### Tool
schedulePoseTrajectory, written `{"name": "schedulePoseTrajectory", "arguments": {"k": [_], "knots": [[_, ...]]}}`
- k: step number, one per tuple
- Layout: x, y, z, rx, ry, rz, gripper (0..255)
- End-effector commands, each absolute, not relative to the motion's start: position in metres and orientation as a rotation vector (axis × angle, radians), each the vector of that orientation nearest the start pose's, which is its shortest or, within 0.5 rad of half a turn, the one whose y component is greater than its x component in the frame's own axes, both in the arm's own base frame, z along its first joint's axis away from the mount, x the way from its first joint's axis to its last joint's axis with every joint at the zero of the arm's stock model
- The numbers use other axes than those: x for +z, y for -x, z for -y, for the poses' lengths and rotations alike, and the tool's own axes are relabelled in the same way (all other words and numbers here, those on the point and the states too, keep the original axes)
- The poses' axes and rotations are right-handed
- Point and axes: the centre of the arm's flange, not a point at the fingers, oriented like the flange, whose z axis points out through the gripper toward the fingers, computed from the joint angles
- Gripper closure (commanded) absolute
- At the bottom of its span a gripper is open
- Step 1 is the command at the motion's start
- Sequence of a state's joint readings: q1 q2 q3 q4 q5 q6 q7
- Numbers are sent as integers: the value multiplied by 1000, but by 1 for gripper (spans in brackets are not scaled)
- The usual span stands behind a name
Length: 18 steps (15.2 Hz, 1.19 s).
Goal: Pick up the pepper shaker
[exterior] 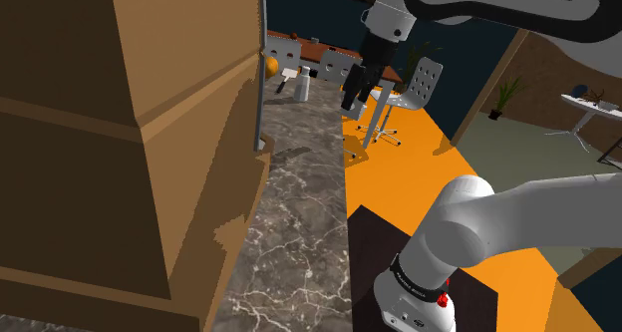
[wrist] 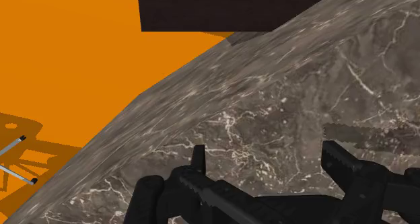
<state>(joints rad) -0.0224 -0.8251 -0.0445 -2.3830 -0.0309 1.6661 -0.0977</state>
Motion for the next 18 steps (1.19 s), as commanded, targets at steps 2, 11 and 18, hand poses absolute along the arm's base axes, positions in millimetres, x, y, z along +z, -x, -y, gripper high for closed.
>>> {"name": "schedulePoseTrajectory", "arguments": {"k": [2, 11, 18], "knots": [[600, -318, 34, -156, 3145, 80, 0], [607, -434, 86, -32, 3164, 170, 0], [608, -527, 123, 64, 3173, 240, 0]]}}
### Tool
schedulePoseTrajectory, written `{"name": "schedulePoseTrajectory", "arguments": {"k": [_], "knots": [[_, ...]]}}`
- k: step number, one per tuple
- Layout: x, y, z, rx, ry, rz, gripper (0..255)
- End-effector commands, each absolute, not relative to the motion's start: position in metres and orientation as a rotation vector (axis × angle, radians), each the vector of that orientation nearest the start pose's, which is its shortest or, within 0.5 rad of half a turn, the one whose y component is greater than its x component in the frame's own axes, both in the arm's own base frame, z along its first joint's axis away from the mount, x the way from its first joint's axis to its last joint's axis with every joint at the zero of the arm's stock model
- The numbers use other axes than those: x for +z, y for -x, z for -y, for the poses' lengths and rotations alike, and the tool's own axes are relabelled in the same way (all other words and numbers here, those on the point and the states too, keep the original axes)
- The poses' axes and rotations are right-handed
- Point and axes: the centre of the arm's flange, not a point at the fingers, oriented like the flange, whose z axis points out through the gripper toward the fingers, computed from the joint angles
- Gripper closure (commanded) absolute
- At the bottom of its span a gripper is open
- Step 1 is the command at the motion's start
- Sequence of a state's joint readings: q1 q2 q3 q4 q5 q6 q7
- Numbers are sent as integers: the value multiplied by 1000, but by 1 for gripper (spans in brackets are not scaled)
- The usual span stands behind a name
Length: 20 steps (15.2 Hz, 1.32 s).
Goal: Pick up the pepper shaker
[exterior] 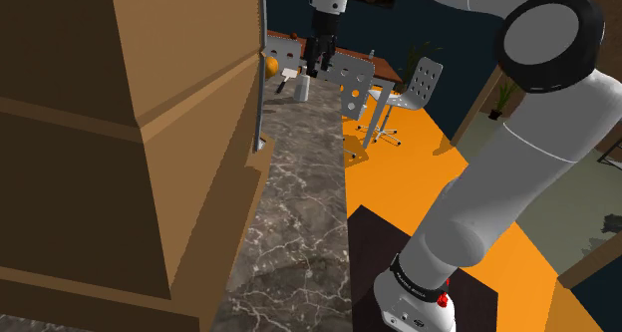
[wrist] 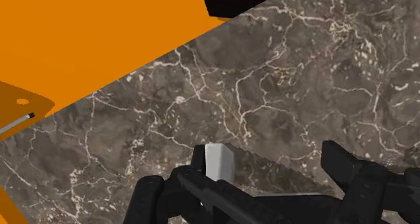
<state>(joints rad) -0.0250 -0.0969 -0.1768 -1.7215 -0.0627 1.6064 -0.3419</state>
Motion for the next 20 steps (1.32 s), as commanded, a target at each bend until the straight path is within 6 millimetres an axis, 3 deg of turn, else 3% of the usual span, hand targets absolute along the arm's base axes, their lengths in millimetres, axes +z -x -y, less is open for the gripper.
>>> {"name": "schedulePoseTrajectory", "arguments": {"k": [1, 5, 14, 15, 20], "knots": [[608, -540, 128, 78, 3174, 250, 0], [606, -589, 145, 129, 3177, 287, 0], [566, -589, 145, 129, 3177, 287, 0], [565, -589, 144, 129, 3177, 287, 255], [565, -589, 144, 129, 3177, 287, 255]]}}
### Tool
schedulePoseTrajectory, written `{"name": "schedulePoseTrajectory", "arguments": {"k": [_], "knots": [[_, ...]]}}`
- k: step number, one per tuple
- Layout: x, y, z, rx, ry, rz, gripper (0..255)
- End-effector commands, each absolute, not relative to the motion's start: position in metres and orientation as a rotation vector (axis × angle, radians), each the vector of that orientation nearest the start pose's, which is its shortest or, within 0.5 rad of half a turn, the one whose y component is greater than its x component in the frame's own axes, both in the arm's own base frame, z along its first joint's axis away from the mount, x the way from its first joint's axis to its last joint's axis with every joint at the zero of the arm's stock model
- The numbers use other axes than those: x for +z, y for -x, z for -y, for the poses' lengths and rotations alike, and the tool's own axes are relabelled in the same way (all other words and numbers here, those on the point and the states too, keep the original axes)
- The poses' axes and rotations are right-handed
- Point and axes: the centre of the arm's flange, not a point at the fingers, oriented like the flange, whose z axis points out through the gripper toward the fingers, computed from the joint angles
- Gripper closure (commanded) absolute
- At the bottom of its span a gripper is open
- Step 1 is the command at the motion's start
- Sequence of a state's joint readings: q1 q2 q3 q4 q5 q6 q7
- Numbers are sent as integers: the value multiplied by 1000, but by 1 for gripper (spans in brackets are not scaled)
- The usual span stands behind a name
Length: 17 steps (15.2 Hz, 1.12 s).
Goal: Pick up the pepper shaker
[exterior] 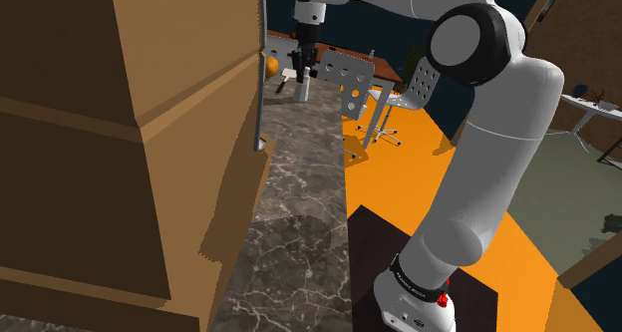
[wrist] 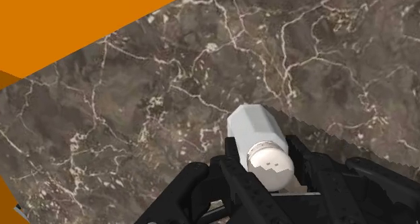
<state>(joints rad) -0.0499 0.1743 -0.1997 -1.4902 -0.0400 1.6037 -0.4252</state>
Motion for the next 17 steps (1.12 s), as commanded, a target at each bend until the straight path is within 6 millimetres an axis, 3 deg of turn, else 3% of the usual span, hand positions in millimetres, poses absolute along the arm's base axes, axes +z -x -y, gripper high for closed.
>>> {"name": "schedulePoseTrajectory", "arguments": {"k": [1, 4, 17], "knots": [[565, -589, 144, 129, 3177, 287, 255], [566, -589, 145, 129, 3177, 287, 255], [634, -589, 145, 129, 3177, 287, 255]]}}
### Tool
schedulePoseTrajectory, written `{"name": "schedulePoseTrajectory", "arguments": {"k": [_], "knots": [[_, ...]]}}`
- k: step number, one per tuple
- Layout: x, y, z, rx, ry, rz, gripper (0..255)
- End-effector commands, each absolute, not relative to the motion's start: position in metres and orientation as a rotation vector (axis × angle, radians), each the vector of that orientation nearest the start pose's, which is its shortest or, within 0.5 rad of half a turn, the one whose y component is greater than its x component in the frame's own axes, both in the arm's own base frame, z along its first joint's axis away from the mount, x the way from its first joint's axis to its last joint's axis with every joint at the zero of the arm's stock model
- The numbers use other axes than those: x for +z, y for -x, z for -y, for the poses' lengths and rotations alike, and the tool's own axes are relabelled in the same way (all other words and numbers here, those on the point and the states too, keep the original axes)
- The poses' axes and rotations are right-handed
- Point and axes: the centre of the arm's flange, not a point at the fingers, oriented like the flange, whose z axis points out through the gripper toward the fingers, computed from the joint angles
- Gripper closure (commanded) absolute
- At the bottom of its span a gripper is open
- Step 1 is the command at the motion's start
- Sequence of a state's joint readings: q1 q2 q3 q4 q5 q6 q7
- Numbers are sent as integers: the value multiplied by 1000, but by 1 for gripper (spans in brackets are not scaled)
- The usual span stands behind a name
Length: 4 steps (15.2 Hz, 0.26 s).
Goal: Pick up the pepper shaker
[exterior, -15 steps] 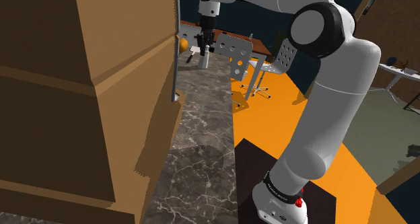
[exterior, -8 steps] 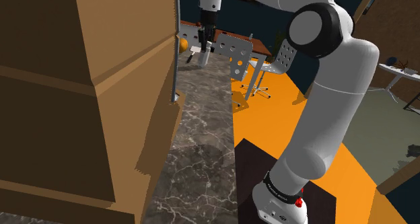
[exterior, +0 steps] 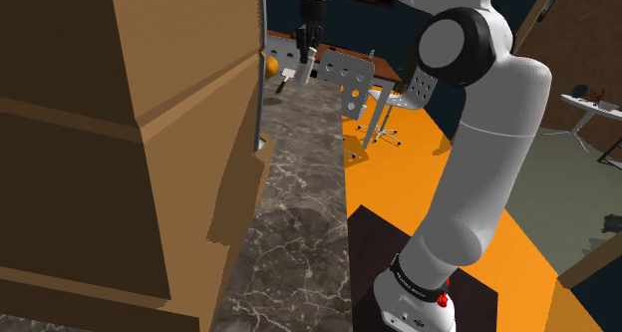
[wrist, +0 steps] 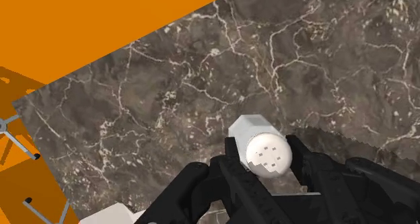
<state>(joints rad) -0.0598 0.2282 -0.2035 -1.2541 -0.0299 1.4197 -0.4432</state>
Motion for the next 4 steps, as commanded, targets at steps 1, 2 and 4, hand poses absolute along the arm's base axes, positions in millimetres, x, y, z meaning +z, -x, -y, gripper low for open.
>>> {"name": "schedulePoseTrajectory", "arguments": {"k": [1, 2, 4], "knots": [[640, -589, 145, 129, 3177, 287, 255], [645, -589, 145, 129, 3177, 287, 255], [646, -589, 145, 129, 3177, 287, 255]]}}
